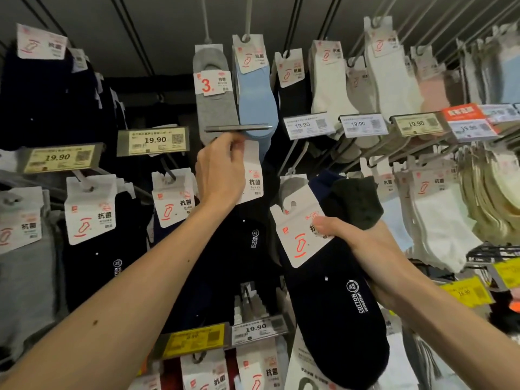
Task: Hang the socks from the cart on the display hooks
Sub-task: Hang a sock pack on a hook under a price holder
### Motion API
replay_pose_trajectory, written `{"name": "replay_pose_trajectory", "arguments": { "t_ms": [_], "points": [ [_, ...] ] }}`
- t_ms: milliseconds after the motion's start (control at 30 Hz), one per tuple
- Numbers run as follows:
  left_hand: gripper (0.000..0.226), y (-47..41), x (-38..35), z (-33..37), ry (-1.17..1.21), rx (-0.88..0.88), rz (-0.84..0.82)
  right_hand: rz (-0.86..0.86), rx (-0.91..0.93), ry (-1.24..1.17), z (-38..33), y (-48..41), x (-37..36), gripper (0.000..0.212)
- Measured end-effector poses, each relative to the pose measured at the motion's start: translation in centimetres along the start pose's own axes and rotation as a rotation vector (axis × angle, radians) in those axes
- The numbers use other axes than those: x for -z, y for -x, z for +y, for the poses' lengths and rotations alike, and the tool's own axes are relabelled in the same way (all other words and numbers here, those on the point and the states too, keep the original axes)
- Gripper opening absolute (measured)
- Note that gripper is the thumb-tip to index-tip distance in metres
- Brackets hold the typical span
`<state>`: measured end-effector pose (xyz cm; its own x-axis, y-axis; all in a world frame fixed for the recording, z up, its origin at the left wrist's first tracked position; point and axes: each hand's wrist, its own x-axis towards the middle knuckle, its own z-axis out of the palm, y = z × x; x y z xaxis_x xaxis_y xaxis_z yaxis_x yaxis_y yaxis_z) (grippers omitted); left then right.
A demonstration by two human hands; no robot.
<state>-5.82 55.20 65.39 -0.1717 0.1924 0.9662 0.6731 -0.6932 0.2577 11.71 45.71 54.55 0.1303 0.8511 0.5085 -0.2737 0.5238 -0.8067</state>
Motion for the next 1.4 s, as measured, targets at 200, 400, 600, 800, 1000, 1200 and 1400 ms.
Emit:
{"name": "replay_pose_trajectory", "arguments": {
  "t_ms": [200, 400, 600, 800, 1000, 1200, 1400],
  "points": [
    [0.03, 1.1, -0.2, -1.3, -0.009, 0.034, -0.092, -0.015, 0.0, -0.038, -0.1, 0.2, 0.1, 0.017],
    [0.047, 3.3, 0.1, -2.8, -0.029, 0.105, -0.334, -0.029, 0.007, -0.022, -0.1, 0.2, 0.0, 0.016],
    [0.06, 3.4, 0.9, -2.9, -0.053, 0.201, -0.459, -0.058, 0.017, -0.033, 0.1, 0.5, -0.4, 0.02],
    [0.034, 5.4, 4.3, -1.3, -0.089, 0.144, -0.404, -0.048, 0.018, -0.023, 0.3, 1.2, 0.0, 0.019],
    [0.044, 9.6, 6.7, 2.3, 0.397, 0.553, -0.671, -0.111, 0.05, -0.044, 0.7, 2.0, -0.7, 0.031],
    [0.023, 11.2, 6.8, 2.5, 0.67, 0.62, -0.732, -0.131, 0.102, -0.048, 1.7, 2.4, -1.0, 0.033],
    [0.023, 11.5, 7.1, 2.0, 0.702, 0.643, -0.762, -0.051, 0.078, -0.03, 1.9, 2.5, -0.9, 0.038]
  ]
}}
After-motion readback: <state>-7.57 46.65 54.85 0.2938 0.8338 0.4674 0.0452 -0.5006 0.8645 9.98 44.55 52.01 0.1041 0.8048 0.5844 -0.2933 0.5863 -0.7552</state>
